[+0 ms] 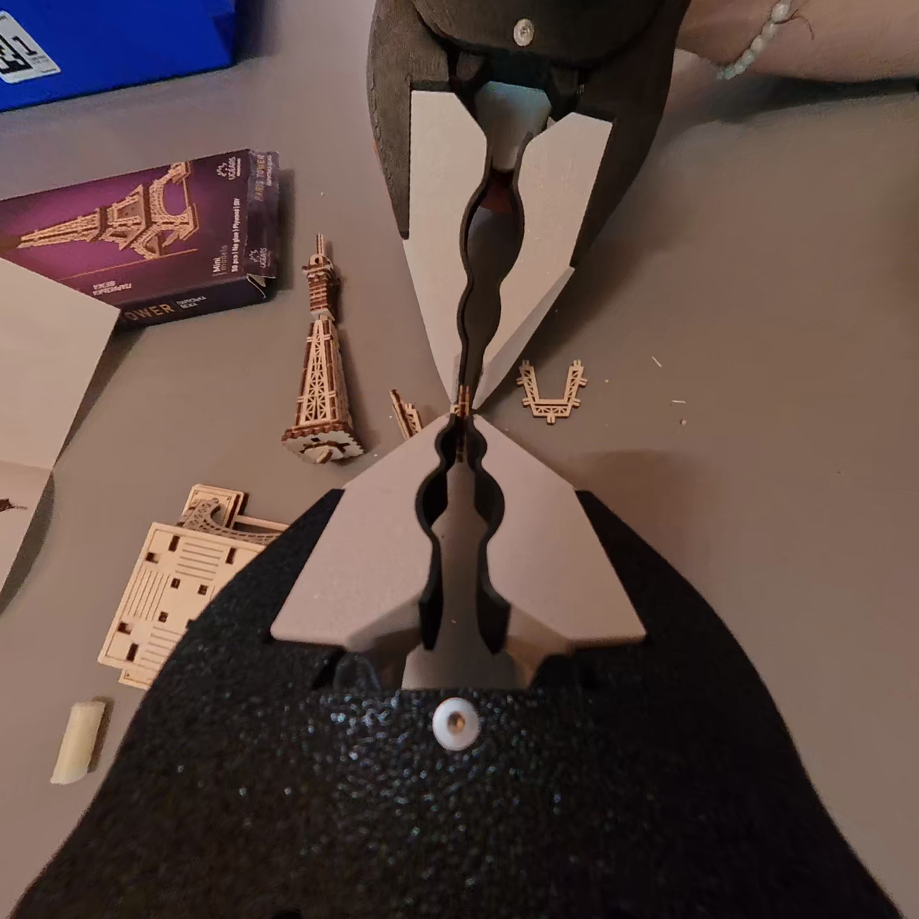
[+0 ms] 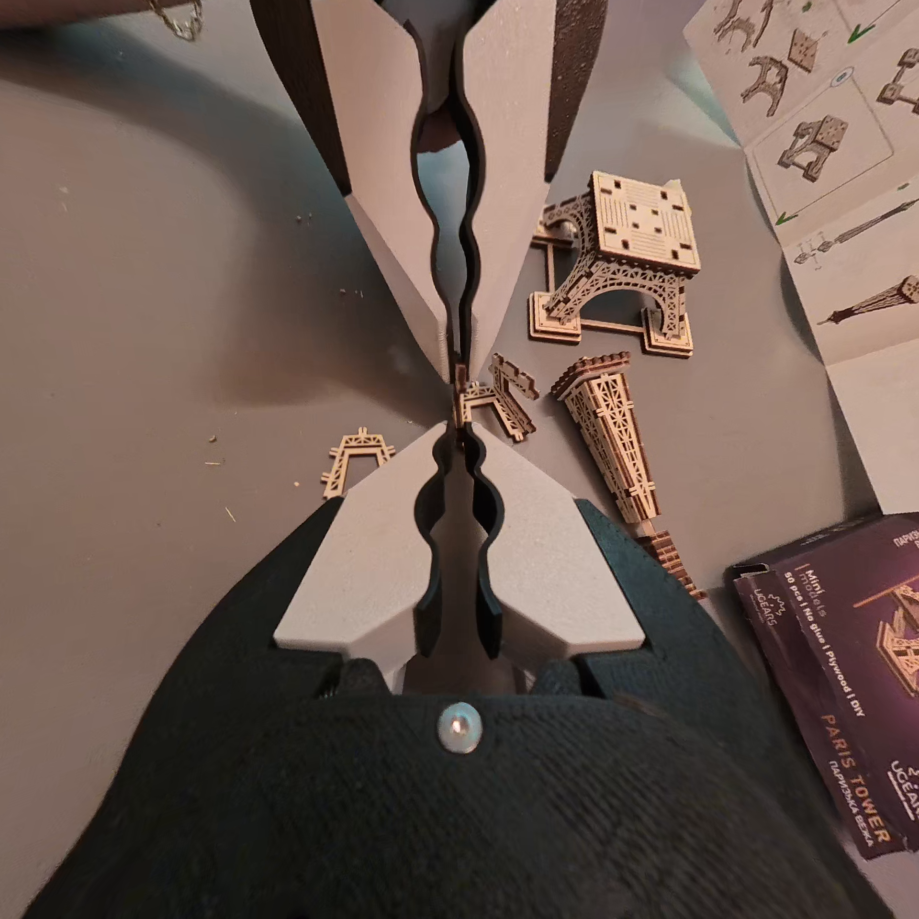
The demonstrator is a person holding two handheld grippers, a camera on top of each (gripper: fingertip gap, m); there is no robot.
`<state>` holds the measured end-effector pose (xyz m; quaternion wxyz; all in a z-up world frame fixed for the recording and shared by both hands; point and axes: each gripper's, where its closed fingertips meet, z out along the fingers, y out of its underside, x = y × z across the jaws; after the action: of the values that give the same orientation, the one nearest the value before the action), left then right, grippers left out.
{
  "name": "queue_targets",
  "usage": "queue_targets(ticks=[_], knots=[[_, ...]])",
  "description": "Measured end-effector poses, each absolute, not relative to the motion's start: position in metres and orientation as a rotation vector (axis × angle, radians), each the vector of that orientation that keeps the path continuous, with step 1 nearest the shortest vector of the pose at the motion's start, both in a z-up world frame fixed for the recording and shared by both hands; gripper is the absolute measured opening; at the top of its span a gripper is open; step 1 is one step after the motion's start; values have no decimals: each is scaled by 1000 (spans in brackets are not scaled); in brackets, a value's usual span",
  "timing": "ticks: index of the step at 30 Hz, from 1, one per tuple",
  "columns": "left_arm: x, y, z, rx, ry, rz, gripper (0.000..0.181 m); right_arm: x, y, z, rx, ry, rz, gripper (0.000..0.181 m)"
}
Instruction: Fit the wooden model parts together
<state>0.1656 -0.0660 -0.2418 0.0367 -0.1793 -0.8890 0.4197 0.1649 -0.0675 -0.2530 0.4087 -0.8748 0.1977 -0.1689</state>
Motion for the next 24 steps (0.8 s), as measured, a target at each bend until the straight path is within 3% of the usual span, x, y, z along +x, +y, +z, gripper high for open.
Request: queue_targets(ticks=[2,7,12,24], knots=[[164,-66,-242,-572,-2730,1268,1,164,-67,-258,-2237,485,-437,3],[169,-65,-235,-604,-2737,1227,1,166,-74,-259,-2235,541,-434,26],[168,-67,-238,-620,-2755,1090,1,172,-78,-257,-2201,614,-420,33],[168,-73,-240,-411,-2727,1024,1,171,-76,-262,-2214,641,-318,22]])
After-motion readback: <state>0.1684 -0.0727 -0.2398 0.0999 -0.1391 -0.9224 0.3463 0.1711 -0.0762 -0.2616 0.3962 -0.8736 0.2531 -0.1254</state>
